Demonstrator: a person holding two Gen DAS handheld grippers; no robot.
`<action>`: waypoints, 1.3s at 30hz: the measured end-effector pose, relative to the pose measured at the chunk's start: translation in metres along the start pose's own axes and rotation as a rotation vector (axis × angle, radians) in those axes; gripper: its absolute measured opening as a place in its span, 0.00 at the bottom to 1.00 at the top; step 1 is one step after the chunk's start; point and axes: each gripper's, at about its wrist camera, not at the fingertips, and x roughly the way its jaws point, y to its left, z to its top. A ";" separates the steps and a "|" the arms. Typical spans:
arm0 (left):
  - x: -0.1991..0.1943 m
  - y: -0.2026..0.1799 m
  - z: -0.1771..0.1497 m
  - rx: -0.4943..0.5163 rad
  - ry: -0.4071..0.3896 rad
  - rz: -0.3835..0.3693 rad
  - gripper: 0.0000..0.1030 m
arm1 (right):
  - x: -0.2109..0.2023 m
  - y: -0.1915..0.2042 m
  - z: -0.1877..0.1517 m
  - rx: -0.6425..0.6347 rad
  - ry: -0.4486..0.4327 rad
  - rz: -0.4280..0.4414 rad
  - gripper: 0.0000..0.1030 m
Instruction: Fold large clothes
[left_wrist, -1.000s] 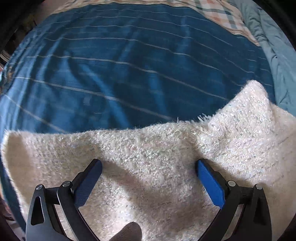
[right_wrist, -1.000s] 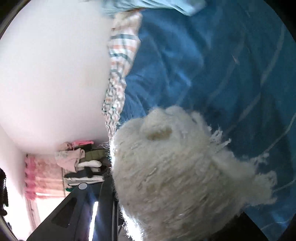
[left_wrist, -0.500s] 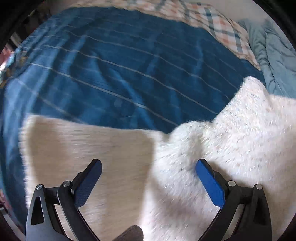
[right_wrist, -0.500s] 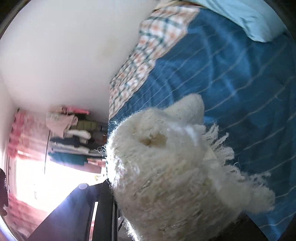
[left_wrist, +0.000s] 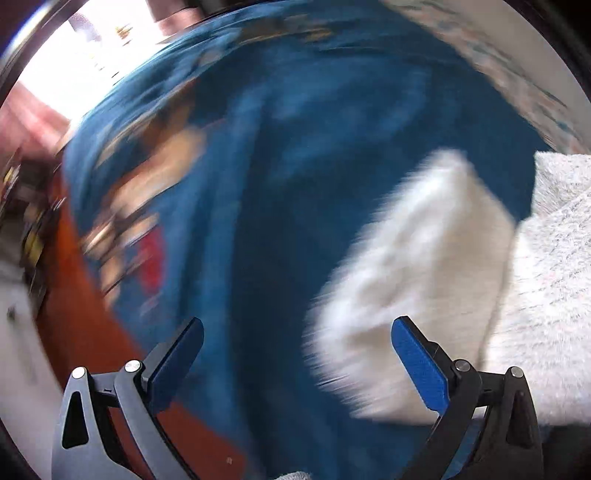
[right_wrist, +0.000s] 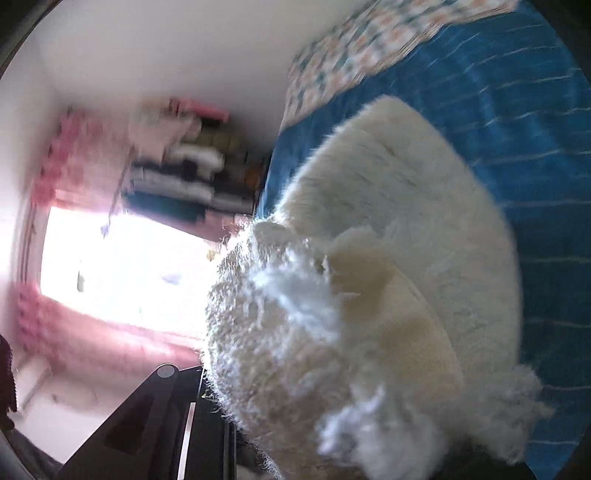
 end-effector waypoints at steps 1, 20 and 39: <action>0.001 0.014 -0.003 -0.025 0.007 0.021 1.00 | 0.025 0.008 -0.009 -0.035 0.046 -0.018 0.22; -0.030 0.090 -0.019 -0.327 -0.030 -0.275 1.00 | 0.161 0.026 -0.079 -0.130 0.480 -0.003 0.86; 0.021 0.003 -0.024 -0.474 -0.041 -0.480 0.12 | 0.034 -0.105 -0.031 0.201 0.271 -0.297 0.86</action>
